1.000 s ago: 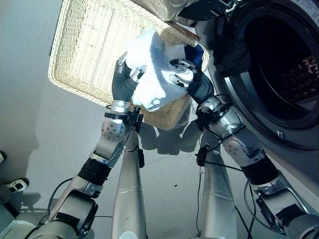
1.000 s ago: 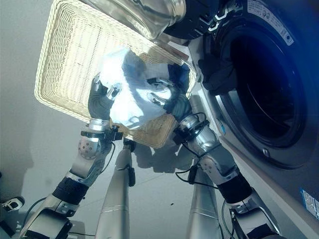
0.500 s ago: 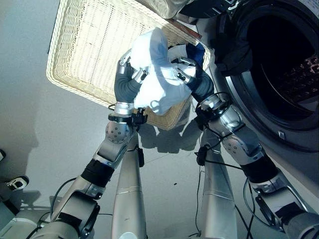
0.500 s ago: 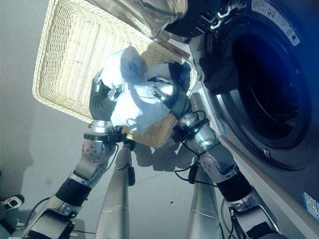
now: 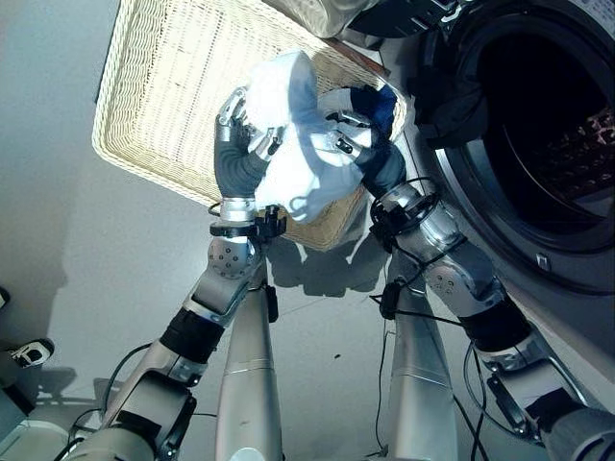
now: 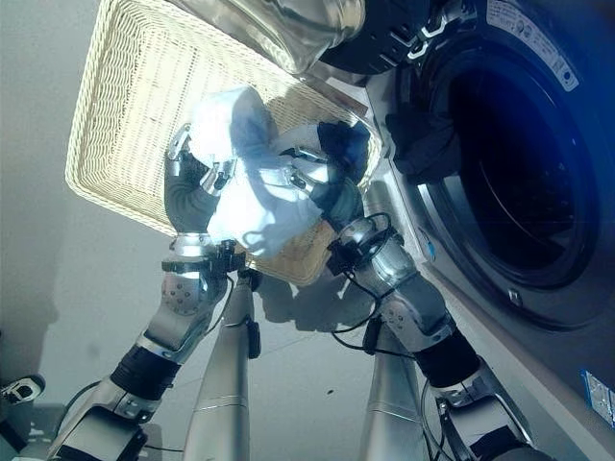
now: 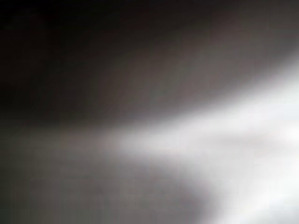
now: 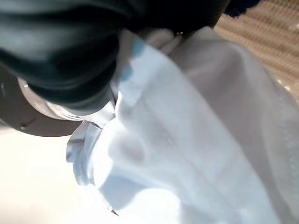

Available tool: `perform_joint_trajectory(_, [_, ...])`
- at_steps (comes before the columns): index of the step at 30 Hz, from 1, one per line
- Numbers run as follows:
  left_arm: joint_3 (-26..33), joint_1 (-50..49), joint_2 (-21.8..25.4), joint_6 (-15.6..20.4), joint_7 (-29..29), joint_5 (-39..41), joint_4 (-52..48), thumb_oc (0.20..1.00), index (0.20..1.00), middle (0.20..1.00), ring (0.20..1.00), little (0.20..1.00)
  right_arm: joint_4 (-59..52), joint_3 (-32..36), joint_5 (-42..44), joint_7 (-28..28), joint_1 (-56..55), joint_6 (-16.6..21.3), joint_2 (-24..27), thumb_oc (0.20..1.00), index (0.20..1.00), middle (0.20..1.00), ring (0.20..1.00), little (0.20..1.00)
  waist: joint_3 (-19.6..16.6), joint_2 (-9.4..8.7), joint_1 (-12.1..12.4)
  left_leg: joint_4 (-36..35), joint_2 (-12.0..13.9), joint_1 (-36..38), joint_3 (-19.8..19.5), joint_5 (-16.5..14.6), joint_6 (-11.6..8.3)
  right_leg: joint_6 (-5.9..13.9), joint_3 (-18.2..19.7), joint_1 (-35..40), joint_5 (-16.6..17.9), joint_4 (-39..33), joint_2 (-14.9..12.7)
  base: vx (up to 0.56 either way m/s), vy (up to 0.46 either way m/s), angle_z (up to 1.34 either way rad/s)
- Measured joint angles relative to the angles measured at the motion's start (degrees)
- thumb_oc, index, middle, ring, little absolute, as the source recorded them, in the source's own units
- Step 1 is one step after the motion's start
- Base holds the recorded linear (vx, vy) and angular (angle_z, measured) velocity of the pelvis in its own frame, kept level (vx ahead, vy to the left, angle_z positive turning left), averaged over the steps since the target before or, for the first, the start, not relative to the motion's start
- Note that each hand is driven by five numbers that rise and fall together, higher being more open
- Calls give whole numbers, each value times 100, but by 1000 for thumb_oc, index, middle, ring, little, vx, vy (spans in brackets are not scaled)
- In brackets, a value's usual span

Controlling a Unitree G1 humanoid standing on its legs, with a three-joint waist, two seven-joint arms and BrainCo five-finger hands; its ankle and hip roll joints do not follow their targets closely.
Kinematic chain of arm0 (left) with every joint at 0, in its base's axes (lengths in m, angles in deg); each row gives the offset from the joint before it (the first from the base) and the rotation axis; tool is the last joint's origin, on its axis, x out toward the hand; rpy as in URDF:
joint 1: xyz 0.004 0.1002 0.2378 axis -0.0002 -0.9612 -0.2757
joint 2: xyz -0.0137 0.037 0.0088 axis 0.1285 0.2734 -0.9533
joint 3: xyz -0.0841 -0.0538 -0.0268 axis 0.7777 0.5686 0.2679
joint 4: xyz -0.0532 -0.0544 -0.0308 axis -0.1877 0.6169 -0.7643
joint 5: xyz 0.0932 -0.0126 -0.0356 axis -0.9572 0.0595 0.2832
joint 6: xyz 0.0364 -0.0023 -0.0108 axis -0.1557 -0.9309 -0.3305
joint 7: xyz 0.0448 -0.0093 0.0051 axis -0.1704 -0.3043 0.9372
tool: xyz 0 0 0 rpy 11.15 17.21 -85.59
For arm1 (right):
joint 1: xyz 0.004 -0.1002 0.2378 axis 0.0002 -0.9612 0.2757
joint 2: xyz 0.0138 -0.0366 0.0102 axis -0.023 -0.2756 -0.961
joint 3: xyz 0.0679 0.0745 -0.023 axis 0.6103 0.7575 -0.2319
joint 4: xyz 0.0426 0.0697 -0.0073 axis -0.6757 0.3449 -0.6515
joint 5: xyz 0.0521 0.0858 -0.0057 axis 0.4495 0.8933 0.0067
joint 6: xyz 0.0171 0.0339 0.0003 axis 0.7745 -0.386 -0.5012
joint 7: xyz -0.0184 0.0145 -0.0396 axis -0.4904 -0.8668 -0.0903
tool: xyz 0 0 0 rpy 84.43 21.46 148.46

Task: Put the clothes into the washing machine.

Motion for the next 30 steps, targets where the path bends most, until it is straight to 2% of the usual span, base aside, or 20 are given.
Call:
perform_joint_trajectory(3, [42,-77,4,1,376,-226,0,1000,1000,1000,1000,1000,148,-118,546,-9,-71,-73,-23,200,200,200,200,200,1,4,10,13,-2,22,-25,-2,-5,-6,-23,15,-48,62,-9,16,-19,2])
perform_joint_trajectory(7, [63,-132,-46,32,1180,-512,-31,1000,1000,1000,1000,1000,433,-230,1398,-94,-202,-169,-51,200,200,200,200,200,1,9,103,72,-16,55,-56,-5,-7,-19,-31,17,-117,214,-30,14,-9,2])
perform_joint_trajectory(14, [133,-155,-100,297,2027,-1112,-153,1000,1000,1000,1000,1000,515,-300,1892,-213,-262,-230,-264,200,200,200,200,200,-1,17,157,74,-34,24,-116,-24,19,-27,-66,17,-133,250,-50,3,-7,3])
perform_joint_trajectory(22, [123,65,-49,330,2220,-1338,-43,1000,1000,1000,1000,1000,583,-196,2170,-427,-238,-50,-218,200,200,200,200,200,0,22,151,110,-40,-38,-129,-38,22,-15,-77,-21,-137,245,-56,-10,2,0])
perform_joint_trajectory(30, [138,133,26,294,2258,-1227,318,1000,1000,1000,1000,1000,702,188,2517,-634,-180,388,-208,200,200,200,200,200,0,22,134,115,-40,-36,-129,-24,-1,-38,-77,-16,-121,246,-56,0,0,0])
